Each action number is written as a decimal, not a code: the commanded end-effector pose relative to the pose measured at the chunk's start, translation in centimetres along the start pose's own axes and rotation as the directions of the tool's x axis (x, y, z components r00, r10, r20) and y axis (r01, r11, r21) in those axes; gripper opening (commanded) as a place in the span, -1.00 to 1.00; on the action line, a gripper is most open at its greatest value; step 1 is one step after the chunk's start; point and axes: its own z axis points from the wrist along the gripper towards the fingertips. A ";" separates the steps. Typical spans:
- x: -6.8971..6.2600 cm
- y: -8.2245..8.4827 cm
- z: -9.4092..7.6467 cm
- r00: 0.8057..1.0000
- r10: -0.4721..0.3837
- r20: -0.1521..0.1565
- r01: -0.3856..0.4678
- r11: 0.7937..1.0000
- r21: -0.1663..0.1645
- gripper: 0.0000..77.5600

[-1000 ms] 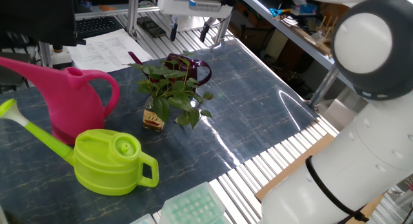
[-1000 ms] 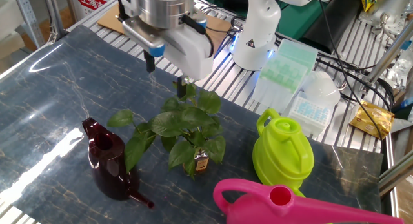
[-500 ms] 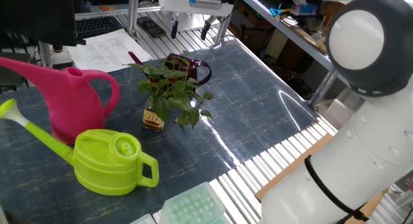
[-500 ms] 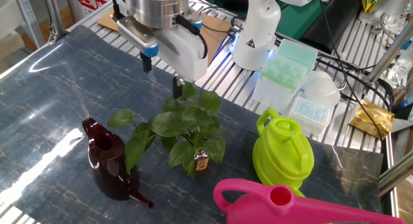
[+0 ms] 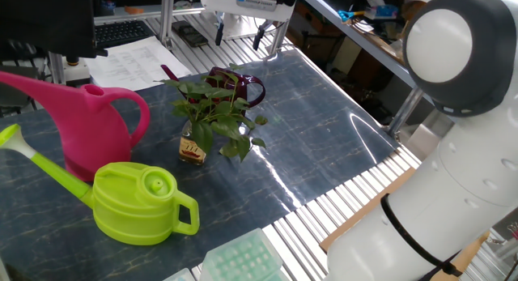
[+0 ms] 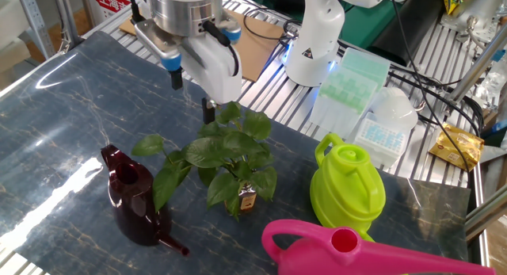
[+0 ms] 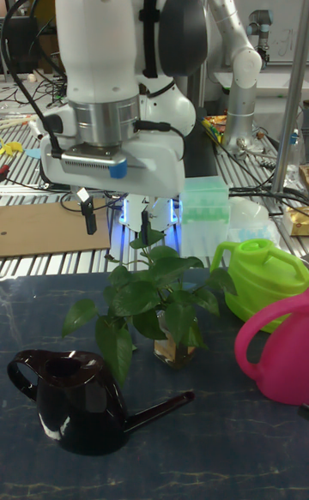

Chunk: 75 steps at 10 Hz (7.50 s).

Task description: Water the plant

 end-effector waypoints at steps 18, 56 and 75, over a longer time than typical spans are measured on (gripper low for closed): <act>-0.1 -0.1 0.1 0.784 0.620 -0.010 -0.620 0.784 -0.017 1.00; -11.3 -11.1 9.5 0.517 0.856 -0.011 -0.854 0.515 -0.068 1.00; -11.7 -10.8 11.4 0.384 0.922 -0.040 -0.923 0.384 -0.016 1.00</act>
